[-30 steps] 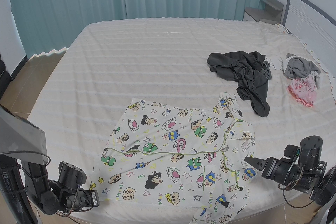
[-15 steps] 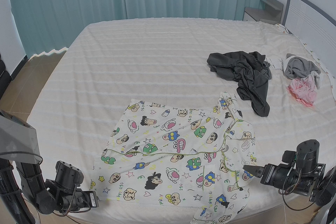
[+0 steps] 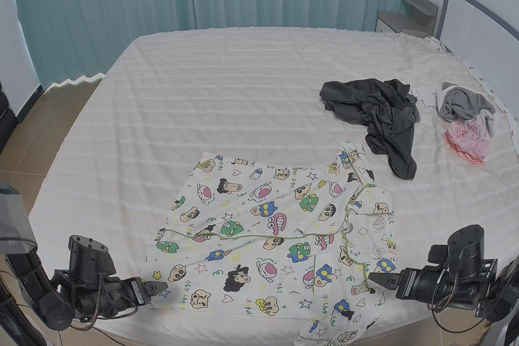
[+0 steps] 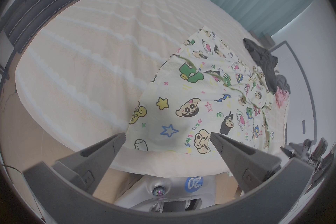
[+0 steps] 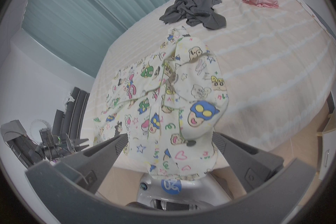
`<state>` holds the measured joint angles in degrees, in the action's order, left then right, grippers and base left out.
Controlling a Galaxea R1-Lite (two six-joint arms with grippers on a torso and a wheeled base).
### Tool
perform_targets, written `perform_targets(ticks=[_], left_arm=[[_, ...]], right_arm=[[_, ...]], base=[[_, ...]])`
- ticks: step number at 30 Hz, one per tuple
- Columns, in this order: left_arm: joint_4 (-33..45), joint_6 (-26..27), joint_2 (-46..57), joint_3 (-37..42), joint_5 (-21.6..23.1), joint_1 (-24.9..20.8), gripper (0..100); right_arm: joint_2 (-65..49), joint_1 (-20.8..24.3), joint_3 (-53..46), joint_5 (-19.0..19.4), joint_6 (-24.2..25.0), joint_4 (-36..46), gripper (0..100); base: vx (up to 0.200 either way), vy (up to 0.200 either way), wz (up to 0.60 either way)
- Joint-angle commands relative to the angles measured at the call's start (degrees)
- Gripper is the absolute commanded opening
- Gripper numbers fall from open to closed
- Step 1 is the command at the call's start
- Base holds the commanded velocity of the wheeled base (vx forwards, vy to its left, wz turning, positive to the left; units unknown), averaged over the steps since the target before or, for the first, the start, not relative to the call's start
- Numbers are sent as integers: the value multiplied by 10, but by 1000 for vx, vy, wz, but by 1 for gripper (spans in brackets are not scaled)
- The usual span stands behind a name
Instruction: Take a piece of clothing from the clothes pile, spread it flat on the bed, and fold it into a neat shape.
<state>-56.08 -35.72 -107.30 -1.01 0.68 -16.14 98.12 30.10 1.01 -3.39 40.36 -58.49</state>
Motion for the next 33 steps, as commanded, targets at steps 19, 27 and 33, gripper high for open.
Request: perform_targets(ticks=[19, 27, 33], left_arm=[[-2, -34, 39, 7, 18, -3, 100], [-3, -38, 39, 7, 22, -3, 100], [-3, -39, 39, 7, 22, -4, 100]], right_arm=[[131, -89, 30, 153, -110, -21, 100], [224, -130, 80, 200, -188, -29, 100], [256, -124, 129, 216, -190, -22, 100]], base=[[-105, 0, 0], [0, 0, 0], [0, 0, 0]])
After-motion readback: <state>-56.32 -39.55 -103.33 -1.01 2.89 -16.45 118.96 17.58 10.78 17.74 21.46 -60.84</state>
